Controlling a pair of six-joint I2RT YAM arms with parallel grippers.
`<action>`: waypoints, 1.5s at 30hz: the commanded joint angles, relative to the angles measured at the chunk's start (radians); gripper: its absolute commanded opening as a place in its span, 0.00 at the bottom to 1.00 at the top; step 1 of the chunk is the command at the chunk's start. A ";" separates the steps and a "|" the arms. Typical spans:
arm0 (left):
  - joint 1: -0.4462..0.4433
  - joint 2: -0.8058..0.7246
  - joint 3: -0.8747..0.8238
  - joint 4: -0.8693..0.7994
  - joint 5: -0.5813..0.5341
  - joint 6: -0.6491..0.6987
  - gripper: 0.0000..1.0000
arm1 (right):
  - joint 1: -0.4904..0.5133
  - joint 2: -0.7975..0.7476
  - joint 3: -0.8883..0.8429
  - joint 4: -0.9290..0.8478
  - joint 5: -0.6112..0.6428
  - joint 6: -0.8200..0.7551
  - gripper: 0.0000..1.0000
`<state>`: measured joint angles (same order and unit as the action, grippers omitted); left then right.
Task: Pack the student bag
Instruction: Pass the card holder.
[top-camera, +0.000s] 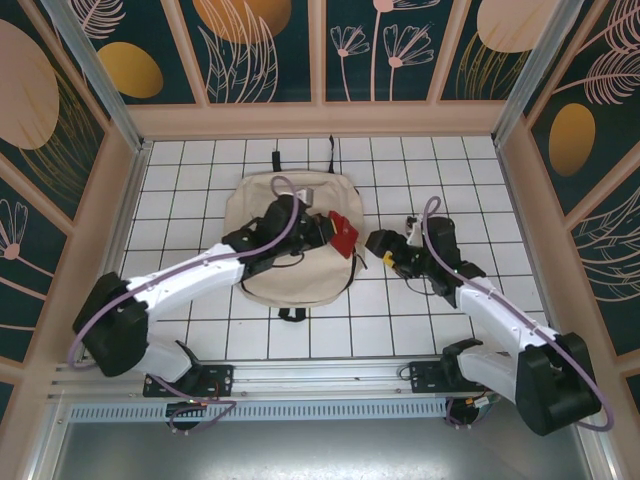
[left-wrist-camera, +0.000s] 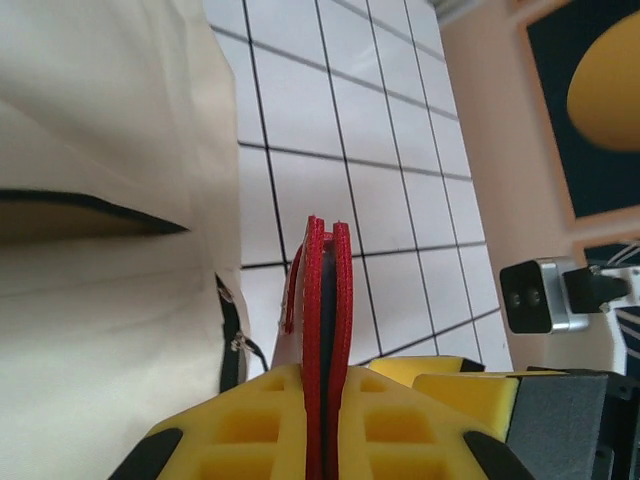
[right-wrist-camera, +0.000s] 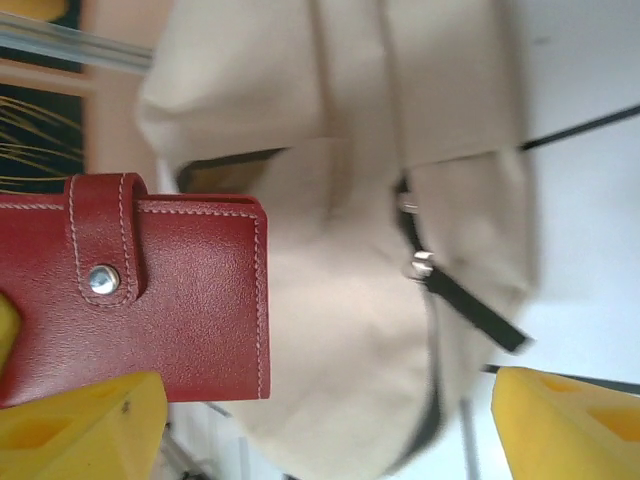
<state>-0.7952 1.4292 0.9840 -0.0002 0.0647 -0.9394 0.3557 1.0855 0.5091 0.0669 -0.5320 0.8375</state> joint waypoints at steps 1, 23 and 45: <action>0.039 -0.088 -0.069 0.015 -0.013 -0.016 0.08 | 0.028 0.064 0.046 0.234 -0.140 0.088 0.88; 0.258 -0.220 -0.236 0.435 0.440 -0.420 0.08 | 0.181 0.379 0.218 0.853 -0.306 0.453 0.80; 0.330 -0.222 -0.274 0.464 0.447 -0.437 0.09 | 0.186 0.252 0.083 0.918 -0.147 0.538 0.14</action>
<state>-0.4744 1.2221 0.7235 0.4263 0.4984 -1.3705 0.5339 1.3727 0.5915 0.9360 -0.7082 1.3941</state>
